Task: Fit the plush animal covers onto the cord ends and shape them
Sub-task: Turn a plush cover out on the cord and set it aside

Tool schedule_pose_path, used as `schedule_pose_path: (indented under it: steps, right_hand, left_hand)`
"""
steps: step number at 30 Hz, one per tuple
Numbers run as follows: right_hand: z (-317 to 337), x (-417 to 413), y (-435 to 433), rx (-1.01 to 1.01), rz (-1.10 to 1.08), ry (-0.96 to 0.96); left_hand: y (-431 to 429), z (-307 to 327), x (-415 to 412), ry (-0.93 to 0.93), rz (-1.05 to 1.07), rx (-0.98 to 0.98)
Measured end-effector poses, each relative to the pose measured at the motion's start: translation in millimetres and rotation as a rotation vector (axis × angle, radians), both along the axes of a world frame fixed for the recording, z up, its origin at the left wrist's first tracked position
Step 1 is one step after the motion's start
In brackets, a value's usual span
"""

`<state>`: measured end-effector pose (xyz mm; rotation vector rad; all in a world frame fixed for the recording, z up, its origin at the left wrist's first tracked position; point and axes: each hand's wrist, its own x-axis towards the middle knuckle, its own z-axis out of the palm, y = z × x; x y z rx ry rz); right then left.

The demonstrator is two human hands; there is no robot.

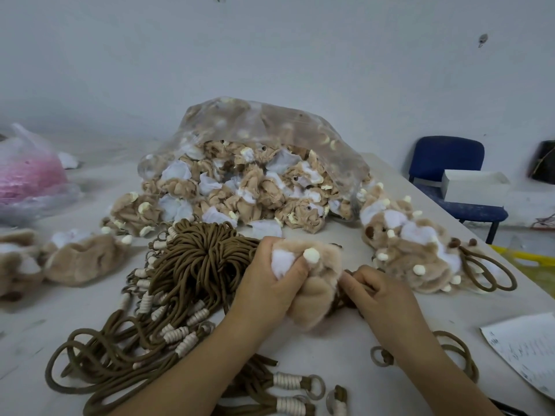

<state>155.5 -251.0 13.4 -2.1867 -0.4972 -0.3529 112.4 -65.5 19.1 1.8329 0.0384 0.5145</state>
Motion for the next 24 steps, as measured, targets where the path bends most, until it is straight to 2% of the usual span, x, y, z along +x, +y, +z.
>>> schedule_pose_path:
  steps: [3, 8, 12, 19, 24]
  right_hand:
    - [7, 0, -8, -0.033, 0.011, -0.067]
    - [12, -1, -6, -0.199, 0.067, -0.202]
    - [4, -3, 1, -0.062, 0.036, -0.098]
    - [0, -3, 5, 0.013, 0.006, -0.047]
    - [-1, -4, 8, 0.061, -0.009, -0.005]
  left_hand:
    - [2, 4, 0, -0.028, 0.012, -0.001]
    - [-3, 3, -3, -0.02, -0.056, 0.03]
    - [-4, 6, -4, -0.03, -0.002, 0.04]
    - [-6, 4, -7, -0.06, 0.069, 0.175]
    - [-15, -1, -7, -0.299, 0.153, 0.345]
